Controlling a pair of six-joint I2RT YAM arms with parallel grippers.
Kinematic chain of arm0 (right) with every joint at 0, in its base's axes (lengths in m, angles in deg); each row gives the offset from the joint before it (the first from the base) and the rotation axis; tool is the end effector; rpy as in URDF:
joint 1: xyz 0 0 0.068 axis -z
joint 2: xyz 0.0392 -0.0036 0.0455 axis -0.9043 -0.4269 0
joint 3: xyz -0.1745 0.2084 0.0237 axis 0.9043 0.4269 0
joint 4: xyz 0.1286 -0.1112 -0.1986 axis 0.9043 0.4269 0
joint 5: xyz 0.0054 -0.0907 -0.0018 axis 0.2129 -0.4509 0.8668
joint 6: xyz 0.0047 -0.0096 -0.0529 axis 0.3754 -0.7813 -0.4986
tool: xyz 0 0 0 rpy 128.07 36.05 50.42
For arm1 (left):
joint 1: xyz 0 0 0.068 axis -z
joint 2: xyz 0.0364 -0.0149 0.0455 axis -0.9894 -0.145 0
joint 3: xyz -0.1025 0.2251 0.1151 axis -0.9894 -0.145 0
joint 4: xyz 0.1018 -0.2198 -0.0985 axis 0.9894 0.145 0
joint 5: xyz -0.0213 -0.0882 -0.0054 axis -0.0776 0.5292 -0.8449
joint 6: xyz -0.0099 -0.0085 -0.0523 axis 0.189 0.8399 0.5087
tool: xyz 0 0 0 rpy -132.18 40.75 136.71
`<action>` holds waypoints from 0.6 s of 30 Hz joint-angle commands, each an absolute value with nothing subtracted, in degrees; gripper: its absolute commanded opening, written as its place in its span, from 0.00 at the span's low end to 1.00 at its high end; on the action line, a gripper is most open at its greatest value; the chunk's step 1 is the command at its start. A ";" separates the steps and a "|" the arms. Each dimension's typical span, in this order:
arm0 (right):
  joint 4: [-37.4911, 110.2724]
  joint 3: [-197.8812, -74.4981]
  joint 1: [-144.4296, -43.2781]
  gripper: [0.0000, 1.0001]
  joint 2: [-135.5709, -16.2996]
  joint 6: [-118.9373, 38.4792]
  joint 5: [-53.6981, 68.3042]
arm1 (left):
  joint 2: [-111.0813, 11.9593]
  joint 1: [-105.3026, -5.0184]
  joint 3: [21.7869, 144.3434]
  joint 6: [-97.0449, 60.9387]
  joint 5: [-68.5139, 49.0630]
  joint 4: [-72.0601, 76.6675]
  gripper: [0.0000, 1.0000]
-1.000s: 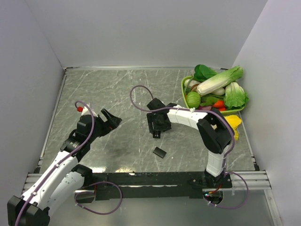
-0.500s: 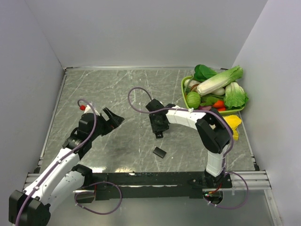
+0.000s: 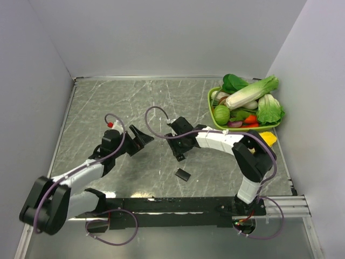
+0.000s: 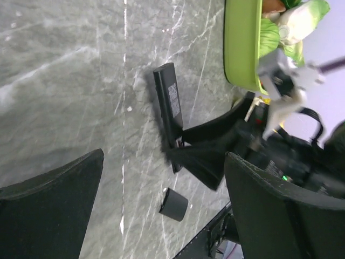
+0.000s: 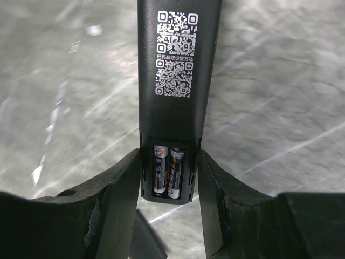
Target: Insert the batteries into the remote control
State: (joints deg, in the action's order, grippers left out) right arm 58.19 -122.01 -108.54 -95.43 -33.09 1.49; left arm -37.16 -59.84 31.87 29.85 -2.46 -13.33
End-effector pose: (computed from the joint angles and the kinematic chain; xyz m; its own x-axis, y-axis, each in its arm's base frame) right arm 0.2508 0.2421 0.1686 -0.7851 -0.4192 -0.4560 -0.5293 0.8364 0.1424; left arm 0.2017 -0.0910 0.1847 -0.6976 -0.6148 -0.3679 -0.0321 0.5398 -0.8412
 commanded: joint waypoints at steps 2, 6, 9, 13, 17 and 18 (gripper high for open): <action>52.50 -121.03 -109.90 0.09 -88.81 -37.99 6.34 | -44.19 -59.95 31.03 32.93 2.05 -33.01 0.97; 51.35 -120.50 -110.87 0.09 -86.97 -39.04 8.53 | -51.65 -59.78 31.63 34.61 3.80 -39.62 0.97; 50.83 -120.67 -111.13 0.09 -85.82 -39.22 10.56 | -56.49 -59.16 32.08 35.84 6.09 -45.59 0.97; 49.95 -120.85 -111.57 0.09 -84.59 -39.05 11.96 | -61.07 -58.11 31.90 38.48 5.57 -49.55 0.97; 49.77 -121.11 -112.10 0.09 -83.98 -39.22 13.28 | -63.45 -56.70 31.99 39.36 5.13 -52.54 0.97; 49.68 -121.29 -112.36 0.09 -83.98 -39.22 13.37 | -63.97 -56.44 32.08 39.62 4.87 -53.24 0.98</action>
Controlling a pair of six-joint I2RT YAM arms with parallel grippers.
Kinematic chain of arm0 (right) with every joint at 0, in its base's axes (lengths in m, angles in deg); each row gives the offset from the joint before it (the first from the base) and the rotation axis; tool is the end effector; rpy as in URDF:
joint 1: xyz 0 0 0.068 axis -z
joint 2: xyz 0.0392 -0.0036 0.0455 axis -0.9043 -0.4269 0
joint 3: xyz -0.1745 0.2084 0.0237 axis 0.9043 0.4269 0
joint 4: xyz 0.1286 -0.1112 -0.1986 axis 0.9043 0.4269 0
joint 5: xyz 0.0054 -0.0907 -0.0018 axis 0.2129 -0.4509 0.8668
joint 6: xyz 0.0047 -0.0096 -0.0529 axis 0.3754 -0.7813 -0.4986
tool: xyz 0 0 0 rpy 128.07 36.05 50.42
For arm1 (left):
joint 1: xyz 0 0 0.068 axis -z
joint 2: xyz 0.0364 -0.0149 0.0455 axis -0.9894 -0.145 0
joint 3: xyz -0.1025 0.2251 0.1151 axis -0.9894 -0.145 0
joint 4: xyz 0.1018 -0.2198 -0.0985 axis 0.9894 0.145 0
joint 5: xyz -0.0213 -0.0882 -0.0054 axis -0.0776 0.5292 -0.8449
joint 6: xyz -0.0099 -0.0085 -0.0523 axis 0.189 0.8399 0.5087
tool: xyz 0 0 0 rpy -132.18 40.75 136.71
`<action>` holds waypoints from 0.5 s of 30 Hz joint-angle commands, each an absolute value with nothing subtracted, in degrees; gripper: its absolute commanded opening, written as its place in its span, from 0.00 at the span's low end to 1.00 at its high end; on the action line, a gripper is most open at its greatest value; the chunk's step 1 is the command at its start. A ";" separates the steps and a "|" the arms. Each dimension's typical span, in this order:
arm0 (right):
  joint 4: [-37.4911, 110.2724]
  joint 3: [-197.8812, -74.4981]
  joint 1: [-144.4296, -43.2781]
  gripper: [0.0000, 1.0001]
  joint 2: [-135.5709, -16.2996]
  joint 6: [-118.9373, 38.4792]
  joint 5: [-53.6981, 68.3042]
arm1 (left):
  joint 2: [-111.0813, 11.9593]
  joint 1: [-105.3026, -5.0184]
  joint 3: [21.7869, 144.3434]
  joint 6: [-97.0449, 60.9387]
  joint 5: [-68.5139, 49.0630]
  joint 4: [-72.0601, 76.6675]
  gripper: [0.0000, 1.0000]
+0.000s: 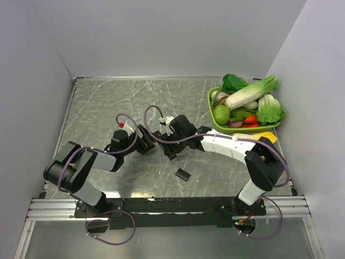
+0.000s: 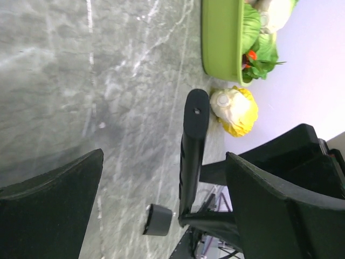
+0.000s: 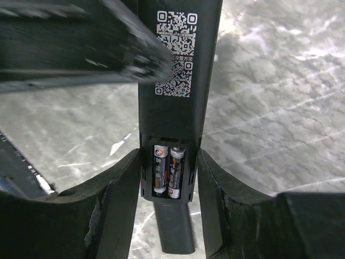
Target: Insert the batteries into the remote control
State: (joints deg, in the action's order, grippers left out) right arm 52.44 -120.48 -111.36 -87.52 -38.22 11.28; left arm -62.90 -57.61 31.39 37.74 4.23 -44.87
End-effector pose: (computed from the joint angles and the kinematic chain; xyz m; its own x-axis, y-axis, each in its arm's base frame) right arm 0.2294 0.2533 0.2125 -0.6382 -0.4568 -0.6197 -0.7127 0.6550 0.2511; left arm 0.2337 -0.1190 0.1373 -0.7639 -0.5948 -0.2503 -0.0032 0.3914 -0.9202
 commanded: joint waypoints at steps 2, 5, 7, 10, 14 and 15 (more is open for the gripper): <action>49.68 -121.38 -112.80 0.09 -83.98 -39.05 13.55 | -64.24 -55.74 32.43 39.71 4.60 -53.86 0.99; 48.81 -121.29 -113.24 0.09 -83.71 -38.26 13.90 | -64.33 -54.86 33.39 39.45 3.72 -52.99 0.95; 48.63 -121.46 -113.42 0.09 -83.80 -37.82 14.08 | -64.33 -54.59 33.13 39.80 3.55 -54.12 0.90; 48.28 -121.73 -113.86 0.09 -83.98 -37.29 13.99 | -64.60 -54.59 32.96 40.24 3.98 -54.92 0.80; 47.93 -121.55 -114.03 0.09 -84.06 -36.15 13.99 | -64.51 -54.59 32.08 40.77 4.43 -55.97 0.65; 47.84 -121.46 -114.12 0.09 -84.06 -36.06 13.99 | -64.33 -54.50 31.90 40.68 4.43 -56.06 0.60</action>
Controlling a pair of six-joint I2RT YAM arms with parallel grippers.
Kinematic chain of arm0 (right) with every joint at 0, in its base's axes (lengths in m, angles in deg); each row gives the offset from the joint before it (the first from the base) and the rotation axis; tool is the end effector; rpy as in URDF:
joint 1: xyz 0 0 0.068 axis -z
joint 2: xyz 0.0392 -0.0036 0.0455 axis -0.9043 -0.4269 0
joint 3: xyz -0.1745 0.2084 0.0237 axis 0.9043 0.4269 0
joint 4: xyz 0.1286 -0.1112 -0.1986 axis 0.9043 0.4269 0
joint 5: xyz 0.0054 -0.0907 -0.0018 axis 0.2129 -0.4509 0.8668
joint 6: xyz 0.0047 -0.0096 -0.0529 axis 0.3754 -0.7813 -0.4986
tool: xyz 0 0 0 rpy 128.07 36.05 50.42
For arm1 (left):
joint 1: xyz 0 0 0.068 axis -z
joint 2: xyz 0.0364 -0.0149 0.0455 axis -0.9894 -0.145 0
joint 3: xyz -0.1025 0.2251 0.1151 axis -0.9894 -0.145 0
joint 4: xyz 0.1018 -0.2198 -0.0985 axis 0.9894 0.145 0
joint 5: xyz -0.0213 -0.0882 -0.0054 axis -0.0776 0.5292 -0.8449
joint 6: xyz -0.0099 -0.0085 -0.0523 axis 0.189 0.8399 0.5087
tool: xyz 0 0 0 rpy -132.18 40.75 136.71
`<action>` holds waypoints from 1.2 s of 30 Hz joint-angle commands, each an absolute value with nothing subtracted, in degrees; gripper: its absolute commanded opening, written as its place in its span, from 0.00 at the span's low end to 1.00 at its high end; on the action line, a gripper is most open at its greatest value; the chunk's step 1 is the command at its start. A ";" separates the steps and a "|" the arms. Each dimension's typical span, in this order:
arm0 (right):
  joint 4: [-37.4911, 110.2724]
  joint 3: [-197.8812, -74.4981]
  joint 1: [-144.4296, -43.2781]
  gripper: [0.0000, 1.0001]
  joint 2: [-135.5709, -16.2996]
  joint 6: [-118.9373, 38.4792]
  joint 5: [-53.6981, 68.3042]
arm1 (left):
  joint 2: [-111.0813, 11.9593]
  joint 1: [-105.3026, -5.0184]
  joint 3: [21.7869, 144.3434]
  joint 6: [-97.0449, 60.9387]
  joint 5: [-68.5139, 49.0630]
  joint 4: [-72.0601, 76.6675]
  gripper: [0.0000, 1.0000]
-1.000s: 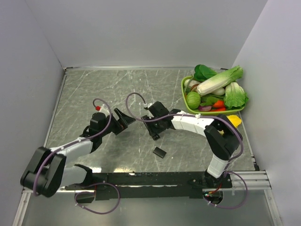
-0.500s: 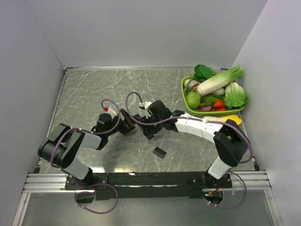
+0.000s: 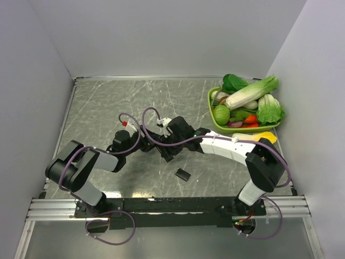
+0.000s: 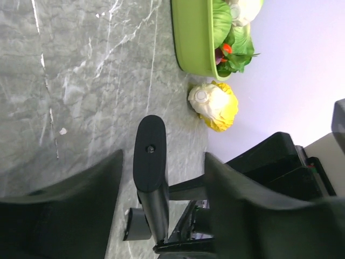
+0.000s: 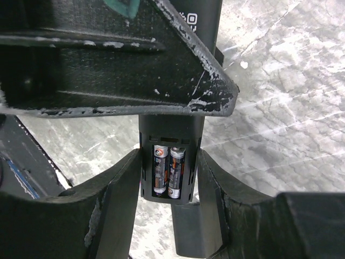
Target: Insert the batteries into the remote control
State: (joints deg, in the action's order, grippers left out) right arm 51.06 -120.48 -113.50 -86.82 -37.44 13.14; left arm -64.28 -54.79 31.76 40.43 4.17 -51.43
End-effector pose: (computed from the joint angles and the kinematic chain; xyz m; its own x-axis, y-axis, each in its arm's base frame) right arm 0.2193 0.2628 0.2183 -0.6171 -0.4580 -0.6399 -0.7430 0.6068 0.2822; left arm 0.2326 -0.1329 0.1448 -0.7718 -0.5850 -0.2494 0.0597 0.3237 -0.9443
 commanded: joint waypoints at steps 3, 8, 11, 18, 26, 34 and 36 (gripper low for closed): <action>47.66 -121.38 -114.21 0.09 -83.98 -35.53 13.81 | -63.19 -54.50 31.73 39.89 4.60 -55.01 0.52; 47.57 -121.29 -114.65 0.12 -83.80 -34.83 13.29 | -60.12 -54.50 31.81 38.31 4.34 -52.12 0.33; 47.57 -120.77 -114.65 0.22 -83.10 -33.78 12.67 | -58.01 -54.59 32.08 36.82 4.16 -49.74 0.20; 48.88 -117.69 -114.65 0.83 -78.01 -32.80 10.74 | -54.32 -54.59 31.46 35.85 2.93 -46.58 0.06; 61.97 -111.37 -114.65 1.00 -69.84 -33.07 5.91 | -46.77 -54.59 29.62 35.23 -1.63 -40.16 0.04; 72.18 -109.33 -116.49 0.90 -68.68 -34.91 2.92 | -33.77 -54.59 28.47 33.65 -8.31 -28.04 0.04; 72.27 -109.42 -117.11 0.85 -70.08 -34.83 3.70 | -31.03 -54.59 28.56 33.21 -10.76 -24.01 0.04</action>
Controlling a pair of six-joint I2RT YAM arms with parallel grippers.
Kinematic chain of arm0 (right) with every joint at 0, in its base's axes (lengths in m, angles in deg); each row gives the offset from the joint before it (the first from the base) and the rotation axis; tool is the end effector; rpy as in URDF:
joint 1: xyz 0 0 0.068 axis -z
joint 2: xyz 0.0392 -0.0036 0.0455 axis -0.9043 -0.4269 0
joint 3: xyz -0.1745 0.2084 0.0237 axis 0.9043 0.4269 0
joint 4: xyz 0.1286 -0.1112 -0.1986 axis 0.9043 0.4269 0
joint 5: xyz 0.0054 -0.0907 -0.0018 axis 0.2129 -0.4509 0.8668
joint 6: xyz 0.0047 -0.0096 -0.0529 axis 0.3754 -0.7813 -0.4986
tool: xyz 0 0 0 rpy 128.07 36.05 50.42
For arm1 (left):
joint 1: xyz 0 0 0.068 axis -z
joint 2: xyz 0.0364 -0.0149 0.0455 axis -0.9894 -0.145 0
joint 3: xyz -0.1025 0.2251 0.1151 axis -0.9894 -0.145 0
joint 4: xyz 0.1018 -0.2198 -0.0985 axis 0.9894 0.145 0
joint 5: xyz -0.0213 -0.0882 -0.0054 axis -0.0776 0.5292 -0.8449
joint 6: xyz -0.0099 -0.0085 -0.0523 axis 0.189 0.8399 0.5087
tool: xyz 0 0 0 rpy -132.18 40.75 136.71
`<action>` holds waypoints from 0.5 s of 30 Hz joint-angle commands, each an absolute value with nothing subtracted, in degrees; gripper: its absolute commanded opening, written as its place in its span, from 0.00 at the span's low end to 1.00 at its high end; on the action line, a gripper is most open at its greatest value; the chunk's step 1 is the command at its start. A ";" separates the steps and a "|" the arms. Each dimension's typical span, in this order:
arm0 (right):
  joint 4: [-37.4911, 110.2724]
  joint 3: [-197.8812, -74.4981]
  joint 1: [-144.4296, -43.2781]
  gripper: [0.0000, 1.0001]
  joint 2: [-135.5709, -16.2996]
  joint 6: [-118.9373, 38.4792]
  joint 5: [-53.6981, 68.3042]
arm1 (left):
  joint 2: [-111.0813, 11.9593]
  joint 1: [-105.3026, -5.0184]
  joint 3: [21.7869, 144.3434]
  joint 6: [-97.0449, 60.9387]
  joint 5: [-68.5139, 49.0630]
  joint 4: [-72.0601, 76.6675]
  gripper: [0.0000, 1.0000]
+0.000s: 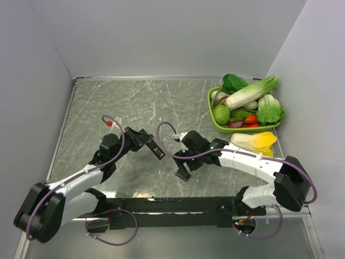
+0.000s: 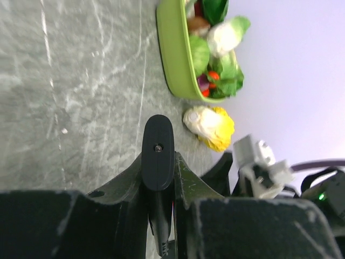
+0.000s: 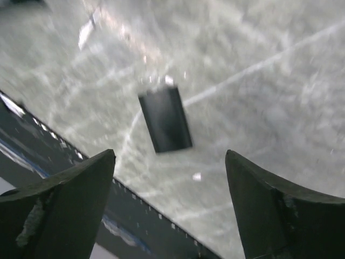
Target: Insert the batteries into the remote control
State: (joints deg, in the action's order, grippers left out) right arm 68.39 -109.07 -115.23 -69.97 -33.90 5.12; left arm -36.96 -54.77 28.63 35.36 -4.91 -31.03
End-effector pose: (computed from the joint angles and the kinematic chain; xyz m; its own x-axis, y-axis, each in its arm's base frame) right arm 0.1590 0.1982 0.2185 -0.7138 -0.5100 -0.4800 -0.6540 0.7306 0.1962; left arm 0.1944 -0.1076 0.1990 -0.6427 -0.6638 -0.3824 0.1351 0.3931 -0.9095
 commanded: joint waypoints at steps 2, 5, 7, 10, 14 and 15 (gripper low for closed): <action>73.23 -110.30 -118.25 0.82 -72.53 -34.22 3.53 | -26.82 -54.59 28.39 33.03 -12.70 -21.44 0.04; 74.82 -111.44 -119.83 0.80 -75.61 -33.60 2.04 | -21.01 -54.59 28.39 32.86 -15.96 -15.65 0.04; 74.99 -111.71 -120.53 0.78 -76.76 -33.33 1.25 | -16.81 -54.59 28.39 32.51 -17.80 -11.62 0.04; 75.08 -111.97 -120.80 0.77 -79.14 -32.81 1.07 | -11.88 -54.59 28.21 32.68 -19.64 -7.48 0.04; 74.20 -112.32 -121.77 0.76 -81.07 -33.68 0.02 | -7.74 -54.59 27.86 33.47 -21.67 -3.69 0.05; 74.03 -112.41 -121.94 0.75 -81.42 -33.95 -0.07 | -7.12 -54.59 27.86 33.65 -21.85 -3.16 0.05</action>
